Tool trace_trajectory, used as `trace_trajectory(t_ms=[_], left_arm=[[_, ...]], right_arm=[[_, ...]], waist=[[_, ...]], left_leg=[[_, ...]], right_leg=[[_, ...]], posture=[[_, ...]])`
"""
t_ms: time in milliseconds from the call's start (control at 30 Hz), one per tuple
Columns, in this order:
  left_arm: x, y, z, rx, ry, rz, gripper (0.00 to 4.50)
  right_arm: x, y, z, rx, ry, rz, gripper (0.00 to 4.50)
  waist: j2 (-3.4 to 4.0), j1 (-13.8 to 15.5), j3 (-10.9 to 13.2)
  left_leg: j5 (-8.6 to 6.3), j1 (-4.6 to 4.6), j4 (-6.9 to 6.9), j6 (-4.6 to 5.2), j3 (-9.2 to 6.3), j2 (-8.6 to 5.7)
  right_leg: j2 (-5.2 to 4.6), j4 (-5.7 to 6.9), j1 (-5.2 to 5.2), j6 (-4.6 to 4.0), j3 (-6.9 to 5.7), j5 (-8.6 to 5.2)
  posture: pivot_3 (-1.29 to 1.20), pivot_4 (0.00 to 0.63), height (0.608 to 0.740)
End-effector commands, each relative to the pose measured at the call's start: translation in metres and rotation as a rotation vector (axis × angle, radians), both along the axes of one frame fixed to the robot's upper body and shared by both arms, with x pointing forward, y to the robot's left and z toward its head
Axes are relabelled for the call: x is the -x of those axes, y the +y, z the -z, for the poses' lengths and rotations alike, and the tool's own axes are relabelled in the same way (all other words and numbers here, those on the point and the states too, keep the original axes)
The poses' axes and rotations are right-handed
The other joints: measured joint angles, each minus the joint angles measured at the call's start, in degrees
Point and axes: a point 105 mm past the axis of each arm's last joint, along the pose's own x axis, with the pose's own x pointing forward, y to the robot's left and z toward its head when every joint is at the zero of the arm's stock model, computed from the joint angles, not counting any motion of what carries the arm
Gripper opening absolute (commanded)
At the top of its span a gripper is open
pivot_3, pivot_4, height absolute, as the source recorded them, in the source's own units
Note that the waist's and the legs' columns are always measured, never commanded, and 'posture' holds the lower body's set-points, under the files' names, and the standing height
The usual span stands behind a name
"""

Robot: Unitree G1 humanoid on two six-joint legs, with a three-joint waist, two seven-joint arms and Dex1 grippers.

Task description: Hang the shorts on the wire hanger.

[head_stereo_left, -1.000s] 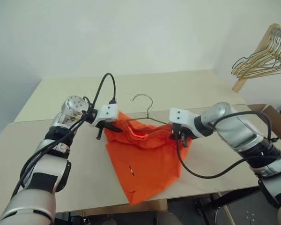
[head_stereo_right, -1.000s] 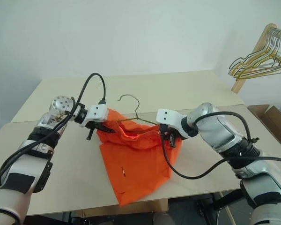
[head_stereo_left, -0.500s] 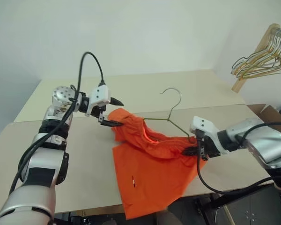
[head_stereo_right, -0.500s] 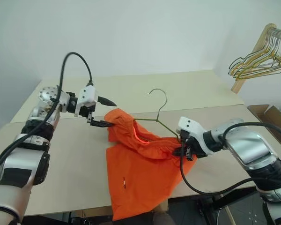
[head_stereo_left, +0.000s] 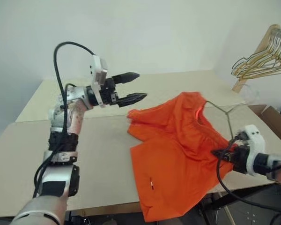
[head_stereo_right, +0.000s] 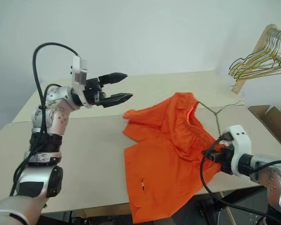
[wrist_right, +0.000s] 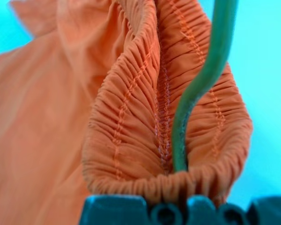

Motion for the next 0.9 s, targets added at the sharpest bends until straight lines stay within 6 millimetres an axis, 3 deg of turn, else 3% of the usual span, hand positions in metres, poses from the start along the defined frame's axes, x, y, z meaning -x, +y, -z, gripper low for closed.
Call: trace_trajectory(t_ms=[33,200,433,733,900], left_arm=[[0.014,-0.007,-0.018,0.054,-0.038,0.026,4.45],[0.013,-0.012,-0.021,0.078,-0.012,0.04,4.45],[0.009,-0.011,-0.027,0.093,-0.016,0.037,4.45],[0.012,-0.008,-0.034,0.092,-0.039,0.056,4.45],[0.015,-0.005,-0.037,0.104,-0.049,0.047,4.45]], right_arm=[[0.004,-0.037,-0.01,0.033,-0.07,0.244,0.0],[0.003,-0.069,-0.017,0.051,-0.092,0.453,0.0],[-0.002,-0.117,-0.044,-0.038,-0.177,0.751,0.0],[-0.003,-0.159,-0.061,-0.065,-0.099,0.893,0.0],[-0.009,-0.183,-0.08,-0.045,-0.129,0.95,0.0]], waist=[[0.19,-0.59,-0.12],[0.5,-2.81,-0.31],[0.59,-6.2,-0.33],[0.63,-7.02,-0.32],[0.65,-7.08,-0.3]], left_leg=[[0.0,0.04,-0.02,0.0,0.0,0.0],[0.0,0.24,-0.09,0.0,0.12,-0.06],[0.0,0.44,-0.47,0.0,0.22,-0.1],[0.0,0.52,-0.48,0.0,0.23,-0.17],[0.0,0.54,-0.5,0.0,0.26,-0.19]], right_leg=[[0.0,-0.02,0.04,0.0,0.0,0.0],[-0.01,-0.08,0.22,0.03,0.13,-0.02],[0.0,-0.4,0.71,0.06,0.27,-0.06],[-0.07,-0.46,0.86,0.11,0.29,-0.08],[-0.09,-0.51,0.9,0.13,0.33,-0.09]], posture=[[-0.26,0.002,0.74],[-0.28,0.003,0.74],[-0.27,0.0,0.74],[-0.25,0.0,0.74],[-0.24,0.0,0.74]])
